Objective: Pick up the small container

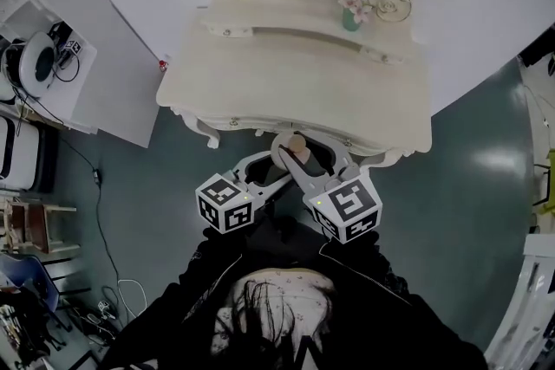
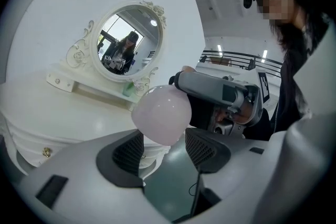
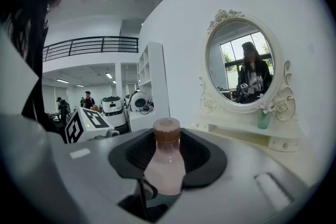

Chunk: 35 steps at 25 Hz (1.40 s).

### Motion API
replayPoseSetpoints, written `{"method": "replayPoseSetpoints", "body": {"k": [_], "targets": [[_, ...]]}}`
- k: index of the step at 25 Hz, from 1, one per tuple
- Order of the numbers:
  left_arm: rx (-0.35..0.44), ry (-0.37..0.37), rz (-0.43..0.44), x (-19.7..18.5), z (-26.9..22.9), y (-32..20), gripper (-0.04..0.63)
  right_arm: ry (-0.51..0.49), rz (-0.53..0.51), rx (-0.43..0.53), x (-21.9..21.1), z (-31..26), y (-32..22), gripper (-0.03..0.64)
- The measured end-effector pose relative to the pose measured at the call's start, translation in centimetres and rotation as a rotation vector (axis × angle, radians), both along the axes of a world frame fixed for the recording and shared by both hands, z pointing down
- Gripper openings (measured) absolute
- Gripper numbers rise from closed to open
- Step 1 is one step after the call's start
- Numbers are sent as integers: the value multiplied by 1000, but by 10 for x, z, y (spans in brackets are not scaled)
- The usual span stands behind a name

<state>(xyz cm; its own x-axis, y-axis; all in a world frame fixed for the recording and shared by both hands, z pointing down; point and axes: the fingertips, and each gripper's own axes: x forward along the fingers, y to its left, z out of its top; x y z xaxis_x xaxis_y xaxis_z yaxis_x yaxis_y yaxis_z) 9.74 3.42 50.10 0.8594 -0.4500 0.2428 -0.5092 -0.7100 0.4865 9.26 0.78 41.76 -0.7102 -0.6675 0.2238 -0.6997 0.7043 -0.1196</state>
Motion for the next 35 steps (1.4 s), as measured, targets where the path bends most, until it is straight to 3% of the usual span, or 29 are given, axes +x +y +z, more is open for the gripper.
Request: {"method": "replayPoseSetpoints", "body": {"k": [18,35], "targets": [[4,-58,-27,-16,-9,57,245,-45,-32,22,-14,-10,59,149],[5,-29,5,-117,-9,109,245,-24,5,3,-115,-9,109,149]]}}
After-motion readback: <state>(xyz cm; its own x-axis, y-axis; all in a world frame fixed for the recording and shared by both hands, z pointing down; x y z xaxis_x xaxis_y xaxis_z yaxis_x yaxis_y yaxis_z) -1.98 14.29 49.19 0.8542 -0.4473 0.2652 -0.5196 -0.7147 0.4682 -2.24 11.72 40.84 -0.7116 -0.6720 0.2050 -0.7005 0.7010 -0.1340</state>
